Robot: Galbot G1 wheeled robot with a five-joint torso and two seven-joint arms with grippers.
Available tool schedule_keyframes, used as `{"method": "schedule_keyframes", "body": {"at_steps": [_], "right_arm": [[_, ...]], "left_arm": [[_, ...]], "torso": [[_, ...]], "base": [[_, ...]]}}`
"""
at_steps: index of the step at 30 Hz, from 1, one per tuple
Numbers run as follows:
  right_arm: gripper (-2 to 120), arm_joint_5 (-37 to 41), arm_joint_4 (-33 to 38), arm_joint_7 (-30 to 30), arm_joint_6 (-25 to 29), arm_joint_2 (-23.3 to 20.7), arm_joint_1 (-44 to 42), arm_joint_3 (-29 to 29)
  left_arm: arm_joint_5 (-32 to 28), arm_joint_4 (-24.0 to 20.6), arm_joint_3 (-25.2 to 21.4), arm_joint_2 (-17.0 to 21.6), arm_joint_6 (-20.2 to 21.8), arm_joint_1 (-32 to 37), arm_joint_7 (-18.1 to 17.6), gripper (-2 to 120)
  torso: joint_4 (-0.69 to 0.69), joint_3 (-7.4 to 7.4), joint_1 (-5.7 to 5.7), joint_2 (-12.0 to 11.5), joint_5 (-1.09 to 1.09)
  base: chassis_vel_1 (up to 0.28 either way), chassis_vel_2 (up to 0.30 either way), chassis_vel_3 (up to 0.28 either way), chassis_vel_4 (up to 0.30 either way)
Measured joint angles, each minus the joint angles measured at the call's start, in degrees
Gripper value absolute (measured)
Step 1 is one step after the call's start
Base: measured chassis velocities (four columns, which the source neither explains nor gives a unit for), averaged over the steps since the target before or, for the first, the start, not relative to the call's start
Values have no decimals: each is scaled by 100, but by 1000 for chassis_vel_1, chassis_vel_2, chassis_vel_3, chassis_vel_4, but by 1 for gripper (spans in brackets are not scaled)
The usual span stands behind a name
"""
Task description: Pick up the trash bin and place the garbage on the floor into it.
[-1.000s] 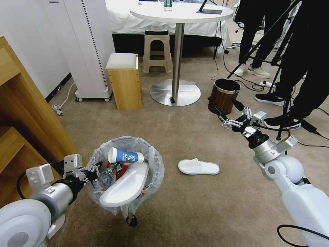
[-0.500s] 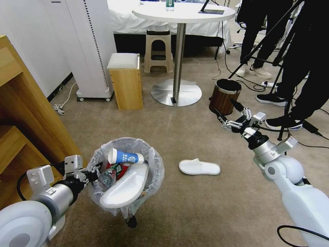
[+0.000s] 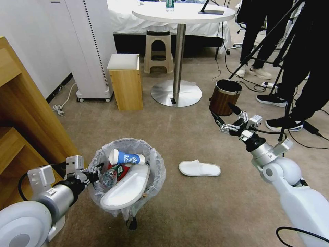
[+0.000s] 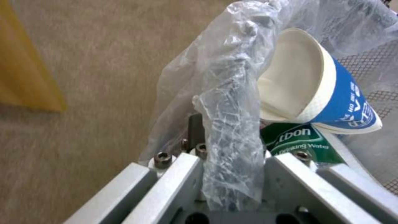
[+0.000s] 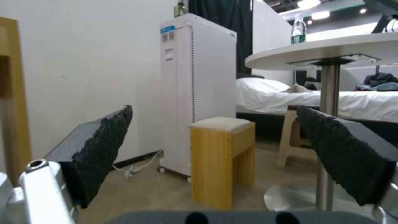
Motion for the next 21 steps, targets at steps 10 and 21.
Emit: {"method": "schedule_keyframes", "body": {"at_steps": [10, 21], "right_arm": [[100, -4, -39, -11, 42, 16, 33, -46], [100, -7, -69, -22, 188, 18, -12, -69]], "left_arm": [[-17, 54, -44, 17, -2, -37, 26, 0], [3, 63, -54, 1, -16, -41, 74, 0]], "torso": [[1, 2, 1, 0, 0], [-1, 3, 3, 0, 2]], "base": [[-212, 216, 220, -236], [-183, 176, 179, -183]]}}
